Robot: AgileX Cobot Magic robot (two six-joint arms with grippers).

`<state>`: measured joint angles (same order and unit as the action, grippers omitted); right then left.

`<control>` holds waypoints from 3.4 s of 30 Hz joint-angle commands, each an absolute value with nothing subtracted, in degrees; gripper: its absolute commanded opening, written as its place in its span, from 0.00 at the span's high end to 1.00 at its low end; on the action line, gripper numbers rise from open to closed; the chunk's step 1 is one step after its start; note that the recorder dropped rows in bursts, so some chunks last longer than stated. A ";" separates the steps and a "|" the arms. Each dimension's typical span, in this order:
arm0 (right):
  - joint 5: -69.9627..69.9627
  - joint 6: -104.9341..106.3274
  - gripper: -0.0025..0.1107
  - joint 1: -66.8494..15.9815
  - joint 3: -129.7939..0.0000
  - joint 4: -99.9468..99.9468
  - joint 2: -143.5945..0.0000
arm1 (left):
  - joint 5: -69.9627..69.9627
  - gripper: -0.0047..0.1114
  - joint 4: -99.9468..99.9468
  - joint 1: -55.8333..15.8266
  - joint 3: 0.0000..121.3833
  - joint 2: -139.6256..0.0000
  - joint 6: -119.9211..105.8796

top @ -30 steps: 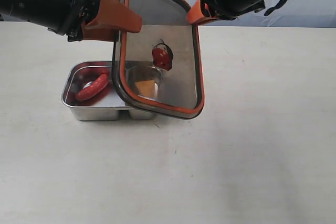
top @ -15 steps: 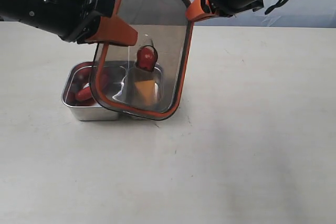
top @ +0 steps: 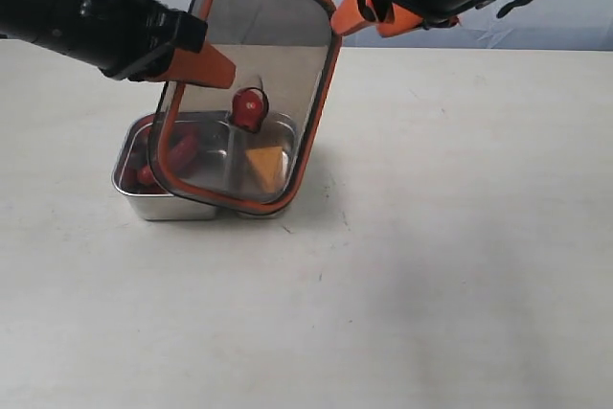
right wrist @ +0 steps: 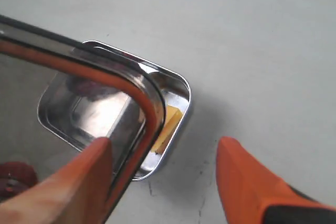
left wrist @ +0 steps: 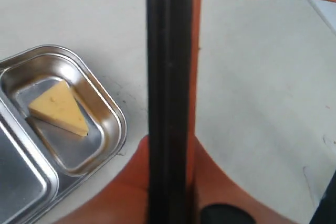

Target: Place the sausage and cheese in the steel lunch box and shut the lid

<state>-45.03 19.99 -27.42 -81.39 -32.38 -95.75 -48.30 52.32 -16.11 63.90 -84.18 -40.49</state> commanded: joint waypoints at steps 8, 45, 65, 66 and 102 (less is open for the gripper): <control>-43.63 5.01 0.47 -27.31 -81.41 -18.65 -90.79 | -37.42 0.96 39.31 -16.54 63.67 -83.35 -40.60; -58.21 -0.83 0.47 -14.32 -80.32 -14.92 -71.14 | -24.16 0.96 -63.74 -33.54 54.90 -88.04 -2.25; -55.78 -0.83 0.47 -14.32 -74.45 -14.16 -70.91 | -32.34 0.96 -98.44 -42.55 41.81 -89.64 40.53; -55.78 -0.83 0.47 -14.32 -74.45 -14.16 -70.91 | -32.51 0.96 -99.66 -43.13 41.63 -89.64 41.73; -57.08 0.56 0.47 -14.32 -74.45 -14.87 -70.91 | -30.74 0.96 -88.08 -45.31 41.09 -99.60 39.50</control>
